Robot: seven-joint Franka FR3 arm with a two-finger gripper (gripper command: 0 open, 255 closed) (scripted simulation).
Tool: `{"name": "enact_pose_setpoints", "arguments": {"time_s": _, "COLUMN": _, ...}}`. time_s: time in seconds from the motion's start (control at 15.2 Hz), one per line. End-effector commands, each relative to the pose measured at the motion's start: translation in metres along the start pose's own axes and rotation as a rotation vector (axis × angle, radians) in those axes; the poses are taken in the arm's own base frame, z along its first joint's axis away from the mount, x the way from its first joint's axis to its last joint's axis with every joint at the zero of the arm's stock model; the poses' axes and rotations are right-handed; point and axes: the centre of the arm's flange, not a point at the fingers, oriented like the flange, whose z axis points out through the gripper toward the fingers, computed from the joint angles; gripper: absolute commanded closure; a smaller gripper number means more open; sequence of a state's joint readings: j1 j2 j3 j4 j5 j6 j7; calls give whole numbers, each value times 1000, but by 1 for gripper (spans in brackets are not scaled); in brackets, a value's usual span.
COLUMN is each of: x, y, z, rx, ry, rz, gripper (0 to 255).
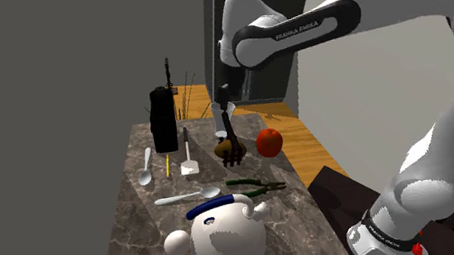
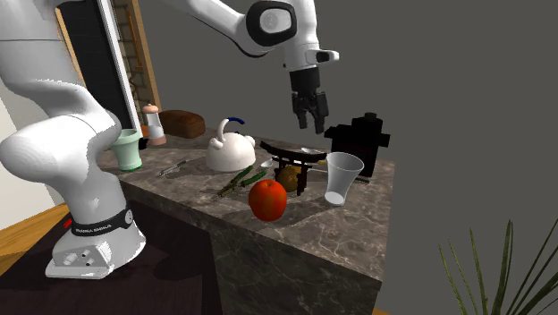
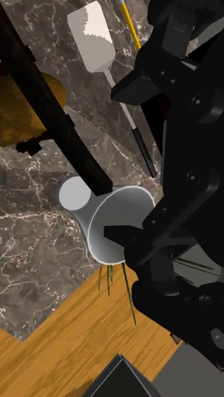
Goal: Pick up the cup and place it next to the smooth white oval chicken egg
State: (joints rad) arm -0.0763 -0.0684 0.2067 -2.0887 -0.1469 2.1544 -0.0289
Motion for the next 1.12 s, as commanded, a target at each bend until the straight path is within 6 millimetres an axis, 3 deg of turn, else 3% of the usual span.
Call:
{"name": "enact_pose_setpoints", "arguments": {"time_s": 0.0, "x": 19, "y": 1, "z": 22, "rx": -17, "ry": -10, "rz": -6, "gripper": 0}}
{"name": "enact_pose_setpoints", "arguments": {"time_s": 0.33, "x": 64, "y": 4, "z": 72, "rx": -60, "ry": -35, "rz": -19, "gripper": 0}}
{"name": "enact_pose_setpoints", "arguments": {"time_s": 0.79, "x": 62, "y": 6, "z": 109, "rx": -60, "ry": -35, "rz": -19, "gripper": 0}}
{"name": "enact_pose_setpoints", "arguments": {"time_s": 1.06, "x": 62, "y": 6, "z": 112, "rx": -60, "ry": -35, "rz": -19, "gripper": 0}}
